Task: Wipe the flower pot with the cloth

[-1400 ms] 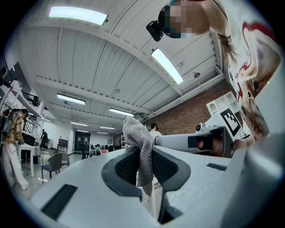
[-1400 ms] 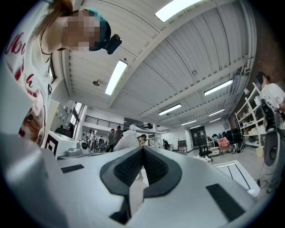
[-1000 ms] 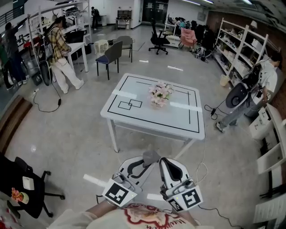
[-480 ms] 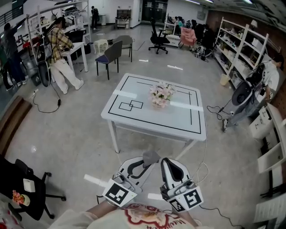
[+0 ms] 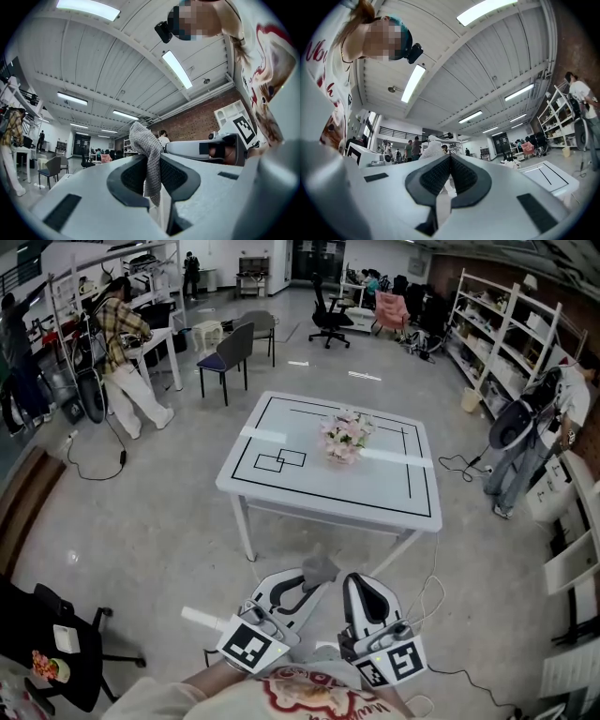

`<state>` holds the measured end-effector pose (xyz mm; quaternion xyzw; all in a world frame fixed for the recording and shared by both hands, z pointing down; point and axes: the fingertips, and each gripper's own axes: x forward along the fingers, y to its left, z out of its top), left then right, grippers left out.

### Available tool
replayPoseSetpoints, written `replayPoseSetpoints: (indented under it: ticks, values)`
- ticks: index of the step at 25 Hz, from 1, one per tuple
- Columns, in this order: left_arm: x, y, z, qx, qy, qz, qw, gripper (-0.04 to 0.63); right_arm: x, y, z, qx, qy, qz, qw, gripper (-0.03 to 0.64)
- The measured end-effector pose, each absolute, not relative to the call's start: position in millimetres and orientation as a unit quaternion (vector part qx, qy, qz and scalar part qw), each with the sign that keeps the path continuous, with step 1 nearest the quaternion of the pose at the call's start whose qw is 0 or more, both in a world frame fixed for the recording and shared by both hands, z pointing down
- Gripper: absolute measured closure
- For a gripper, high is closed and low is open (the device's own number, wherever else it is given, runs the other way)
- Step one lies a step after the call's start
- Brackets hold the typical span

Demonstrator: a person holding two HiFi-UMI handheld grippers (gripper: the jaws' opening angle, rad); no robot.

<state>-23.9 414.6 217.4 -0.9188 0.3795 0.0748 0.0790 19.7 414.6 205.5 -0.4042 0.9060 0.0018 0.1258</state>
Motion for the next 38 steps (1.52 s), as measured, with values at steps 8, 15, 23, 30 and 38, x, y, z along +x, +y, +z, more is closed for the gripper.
replayPoseSetpoints:
  ticks: [8, 15, 23, 30, 38]
  values:
    - [-26, 395, 225, -0.924, 0.37, 0.077, 0.064, 0.538, 22, 395, 209, -0.421, 0.898, -0.004, 0.126, 0.618]
    - [-28, 354, 227, -0.921, 0.376, 0.073, 0.068, 0.538, 17, 352, 211, -0.41, 0.903, -0.005, 0.129, 0.617]
    - [-15, 278, 232, -0.918, 0.385, 0.069, 0.069, 0.538, 23, 278, 219, -0.394, 0.912, 0.0, 0.111, 0.618]
    - [9, 193, 230, -0.914, 0.393, 0.067, 0.071, 0.538, 51, 190, 213, -0.392, 0.913, 0.007, 0.114, 0.617]
    - [43, 101, 222, -0.909, 0.403, 0.076, 0.071, 0.537, 88, 97, 205, -0.385, 0.916, 0.013, 0.11, 0.617]
